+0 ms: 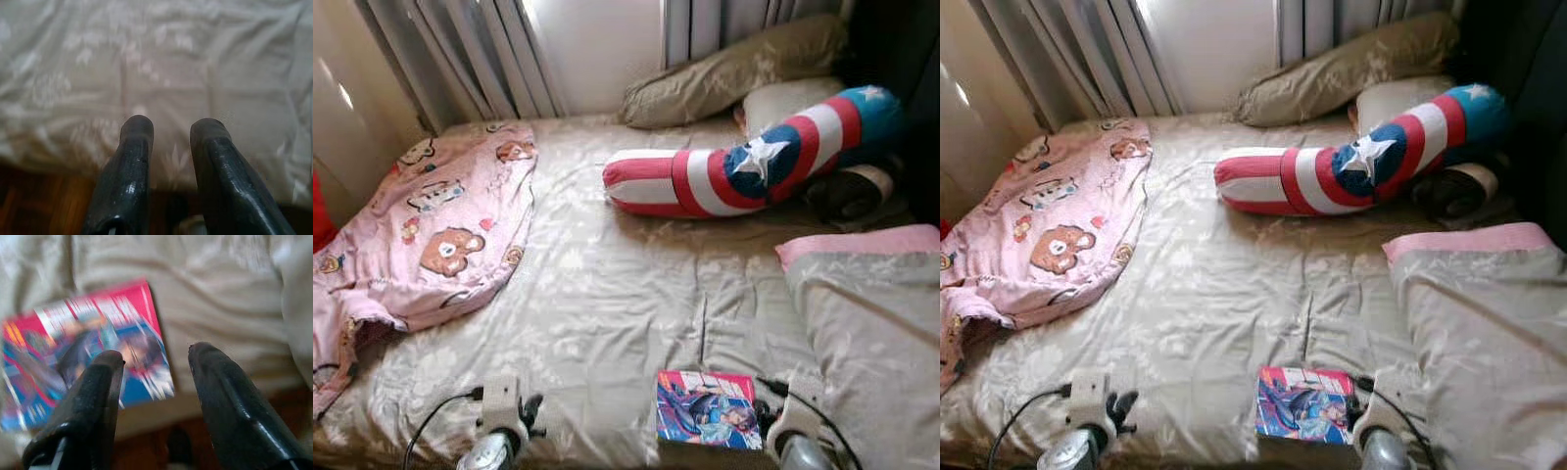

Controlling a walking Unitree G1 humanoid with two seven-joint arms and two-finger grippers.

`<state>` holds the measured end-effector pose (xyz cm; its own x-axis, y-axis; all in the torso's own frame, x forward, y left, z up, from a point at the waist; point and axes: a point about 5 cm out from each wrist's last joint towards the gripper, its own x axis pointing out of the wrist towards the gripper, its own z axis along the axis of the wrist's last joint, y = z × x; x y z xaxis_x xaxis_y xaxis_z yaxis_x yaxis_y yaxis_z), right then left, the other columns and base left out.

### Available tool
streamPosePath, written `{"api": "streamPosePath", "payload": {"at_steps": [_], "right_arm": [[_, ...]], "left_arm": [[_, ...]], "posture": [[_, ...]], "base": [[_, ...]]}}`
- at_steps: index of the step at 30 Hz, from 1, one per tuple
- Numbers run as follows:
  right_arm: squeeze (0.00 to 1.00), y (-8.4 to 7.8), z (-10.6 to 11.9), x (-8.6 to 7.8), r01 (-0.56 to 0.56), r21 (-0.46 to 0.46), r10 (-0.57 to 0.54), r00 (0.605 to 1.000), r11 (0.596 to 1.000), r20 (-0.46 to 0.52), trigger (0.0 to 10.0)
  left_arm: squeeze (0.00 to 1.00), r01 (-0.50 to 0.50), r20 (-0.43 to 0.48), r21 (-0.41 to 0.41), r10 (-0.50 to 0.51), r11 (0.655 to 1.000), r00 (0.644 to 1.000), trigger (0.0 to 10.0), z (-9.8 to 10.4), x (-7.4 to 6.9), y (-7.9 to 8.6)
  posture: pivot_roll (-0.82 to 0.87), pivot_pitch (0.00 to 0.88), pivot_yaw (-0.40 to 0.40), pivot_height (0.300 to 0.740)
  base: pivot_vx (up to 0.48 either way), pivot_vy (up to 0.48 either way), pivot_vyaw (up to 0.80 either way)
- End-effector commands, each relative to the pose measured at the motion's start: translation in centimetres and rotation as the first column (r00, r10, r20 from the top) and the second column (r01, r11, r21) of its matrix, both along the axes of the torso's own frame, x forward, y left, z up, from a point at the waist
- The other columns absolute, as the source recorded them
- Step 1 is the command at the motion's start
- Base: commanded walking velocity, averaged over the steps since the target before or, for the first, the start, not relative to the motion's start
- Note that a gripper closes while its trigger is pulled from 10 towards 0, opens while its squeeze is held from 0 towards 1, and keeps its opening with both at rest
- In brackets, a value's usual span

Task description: Clean up the room

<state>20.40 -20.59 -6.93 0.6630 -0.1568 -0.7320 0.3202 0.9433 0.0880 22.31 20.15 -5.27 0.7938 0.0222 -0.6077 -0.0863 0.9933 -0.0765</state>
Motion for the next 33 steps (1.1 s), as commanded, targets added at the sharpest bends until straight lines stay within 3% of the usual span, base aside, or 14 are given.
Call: {"api": "streamPosePath", "payload": {"at_steps": [1,4,8,12,17,22,33], "right_arm": [[0.00,0.0,-0.8,-1.3,0.033,0.010,-0.032,0.998,0.999,-0.054,10.0],[0.00,0.2,-1.3,-2.3,-0.015,-0.002,0.015,0.996,1.000,-0.092,10.0],[0.00,0.6,-1.4,-2.4,-0.030,0.026,0.032,0.997,0.999,-0.077,10.0],[0.00,1.1,-1.2,-2.0,-0.089,0.005,0.089,0.993,0.996,-0.077,10.0],[0.00,1.7,-1.0,-1.3,-0.149,0.011,0.149,0.987,0.989,-0.057,10.0],[0.00,1.9,-1.0,-1.4,-0.146,0.018,0.146,0.987,0.989,-0.064,10.0],[0.00,1.4,-1.4,-2.2,-0.119,0.022,0.121,0.988,0.993,-0.099,10.0]], "left_arm": [[0.00,0.002,-0.049,0.021,-0.001,1.000,0.999,10.0,-0.4,-0.5,0.2],[0.00,0.024,-0.098,0.035,-0.021,0.999,0.995,10.0,-1.1,-1.4,-0.1],[0.00,-0.007,-0.112,0.049,0.012,0.999,0.994,10.0,-1.3,-1.7,0.2],[0.00,-0.090,-0.117,0.046,0.095,0.995,0.989,10.0,-1.5,-2.2,0.7],[0.00,-0.103,-0.137,0.051,0.109,0.993,0.985,10.0,-1.8,-2.6,0.9],[0.00,-0.092,-0.140,0.054,0.099,0.994,0.985,10.0,-1.8,-2.6,0.7],[0.00,-0.071,-0.160,0.056,0.079,0.996,0.984,10.0,-2.0,-2.8,0.4]], "posture": [[-0.03,0.000,0.106,0.740],[-0.02,0.000,0.098,0.740],[-0.02,0.000,0.093,0.740],[-0.01,0.000,0.087,0.740],[-0.01,0.000,0.087,0.740],[0.00,0.000,0.082,0.740],[0.00,0.000,0.069,0.740]], "base": [[0.000,0.000,0.00],[0.000,0.000,0.00],[0.000,0.000,0.28],[0.000,0.000,0.76],[0.000,0.000,0.80],[0.000,0.000,0.80],[0.000,0.000,0.00]]}}
